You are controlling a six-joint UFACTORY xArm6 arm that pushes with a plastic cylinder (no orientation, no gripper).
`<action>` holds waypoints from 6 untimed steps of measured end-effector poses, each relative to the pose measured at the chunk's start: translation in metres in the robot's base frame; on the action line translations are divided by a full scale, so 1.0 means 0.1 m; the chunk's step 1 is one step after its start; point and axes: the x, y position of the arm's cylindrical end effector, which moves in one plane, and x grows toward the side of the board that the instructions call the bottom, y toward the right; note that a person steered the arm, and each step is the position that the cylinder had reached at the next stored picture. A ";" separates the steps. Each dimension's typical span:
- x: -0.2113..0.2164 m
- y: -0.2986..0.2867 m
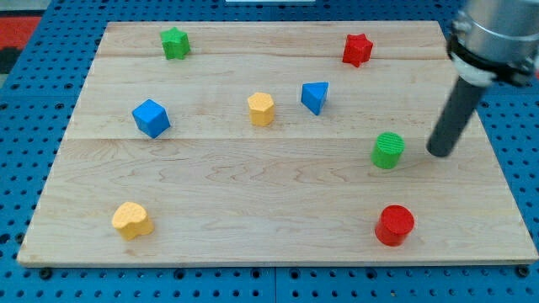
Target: Slide the green circle towards the top center
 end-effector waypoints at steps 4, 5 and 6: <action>-0.18 -0.38; -0.61 -0.14; -1.48 -0.68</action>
